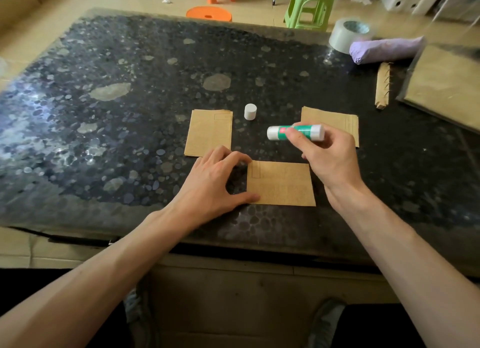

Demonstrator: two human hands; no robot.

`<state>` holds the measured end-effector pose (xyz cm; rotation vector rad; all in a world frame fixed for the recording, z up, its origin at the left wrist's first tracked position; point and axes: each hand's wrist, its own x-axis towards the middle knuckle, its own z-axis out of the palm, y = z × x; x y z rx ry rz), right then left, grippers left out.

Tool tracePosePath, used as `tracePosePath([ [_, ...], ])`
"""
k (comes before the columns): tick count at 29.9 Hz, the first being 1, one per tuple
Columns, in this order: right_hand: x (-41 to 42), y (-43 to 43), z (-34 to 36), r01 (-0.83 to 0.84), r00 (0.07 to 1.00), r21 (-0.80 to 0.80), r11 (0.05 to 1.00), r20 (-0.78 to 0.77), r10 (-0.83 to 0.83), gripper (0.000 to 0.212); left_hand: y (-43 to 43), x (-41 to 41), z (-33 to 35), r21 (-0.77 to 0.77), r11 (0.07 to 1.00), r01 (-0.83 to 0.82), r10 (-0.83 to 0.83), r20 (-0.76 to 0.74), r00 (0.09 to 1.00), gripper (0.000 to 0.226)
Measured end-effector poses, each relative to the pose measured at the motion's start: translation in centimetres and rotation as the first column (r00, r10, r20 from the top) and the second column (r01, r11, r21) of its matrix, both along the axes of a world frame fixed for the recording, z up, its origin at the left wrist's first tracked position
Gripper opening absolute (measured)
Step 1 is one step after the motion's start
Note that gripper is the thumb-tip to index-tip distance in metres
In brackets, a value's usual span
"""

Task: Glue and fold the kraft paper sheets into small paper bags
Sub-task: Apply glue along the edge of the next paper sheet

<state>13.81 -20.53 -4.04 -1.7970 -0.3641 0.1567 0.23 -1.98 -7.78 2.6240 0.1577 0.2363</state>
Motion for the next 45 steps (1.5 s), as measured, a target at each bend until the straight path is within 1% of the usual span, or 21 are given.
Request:
tracePosePath([
  [2, -0.7, -0.7, 0.0, -0.041, 0.997, 0.037, 0.998, -0.067, 0.043, 0.018, 0.0, 0.0, 0.0, -0.038, 0.999, -0.002, 0.001, -0.017, 1.0, 0.071],
  [3, -1.0, -0.9, 0.0, -0.073, 0.995, 0.026, 0.997, -0.06, 0.075, 0.018, 0.0, 0.0, 0.0, -0.048, 0.999, -0.003, 0.002, -0.018, 1.0, 0.072],
  [5, -1.5, -1.2, -0.1, -0.161, 0.987, -0.055, 0.985, 0.022, 0.162, 0.021, -0.1, 0.1, -0.1, -0.045, 0.999, -0.001, 0.0, -0.01, 1.0, 0.072],
  [8, -2.0, -0.9, -0.4, -0.29, 0.937, -0.246, 0.925, 0.123, 0.327, 0.028, 0.1, 0.1, -0.2, -0.041, 0.999, 0.005, -0.005, -0.016, 1.0, 0.074],
  [9, -2.1, -0.7, -0.6, -0.31, 0.922, -0.3, 0.902, 0.137, 0.362, 0.029, 0.1, 0.1, -0.2, -0.038, 0.999, 0.007, -0.008, -0.018, 1.0, 0.074],
  [11, -2.3, -0.2, -0.9, -0.326, 0.903, -0.358, 0.875, 0.155, 0.4, 0.031, 0.2, 0.1, -0.2, -0.036, 0.999, 0.012, -0.013, -0.023, 1.0, 0.075],
  [19, -2.5, 0.4, -1.4, -0.351, 0.868, -0.412, 0.841, 0.195, 0.458, 0.04, 0.2, 0.2, -0.3, -0.037, 0.999, 0.01, -0.01, 0.005, 1.0, 0.072],
  [23, -2.6, 0.6, -1.2, -0.363, 0.841, -0.436, 0.824, 0.228, 0.491, 0.035, 0.2, 0.1, -0.3, -0.047, 0.999, 0.013, -0.012, 0.015, 1.0, 0.07],
  [28, -2.4, 0.4, -0.6, -0.381, 0.817, -0.449, 0.808, 0.246, 0.522, 0.033, 0.2, 0.1, -0.2, -0.035, 0.999, 0.014, -0.014, 0.005, 1.0, 0.074],
  [30, -2.4, 0.3, -0.5, -0.375, 0.82, -0.448, 0.812, 0.248, 0.515, 0.032, 0.3, 0.2, -0.2, -0.031, 0.999, 0.011, -0.011, -0.006, 1.0, 0.075],
  [33, -2.4, 0.4, -0.6, -0.333, 0.851, -0.417, 0.846, 0.253, 0.46, 0.032, 0.3, 0.1, -0.3, -0.034, 0.999, 0.009, -0.009, 0.001, 1.0, 0.073],
  [38, -2.6, 0.5, -0.9, -0.281, 0.874, -0.39, 0.877, 0.272, 0.402, 0.037, 0.2, 0.2, -0.3, -0.032, 0.999, 0.009, -0.009, -0.001, 1.0, 0.073],
  [42, -2.8, 0.8, -0.8, -0.263, 0.876, -0.41, 0.873, 0.278, 0.394, 0.038, 0.2, 0.2, -0.4, -0.035, 0.999, 0.009, -0.009, 0.0, 1.0, 0.072],
  [45, -2.6, 0.9, -0.6, -0.298, 0.864, -0.44, 0.847, 0.253, 0.435, 0.034, 0.2, 0.2, -0.3, -0.031, 0.999, 0.008, -0.008, -0.007, 1.0, 0.073],
])
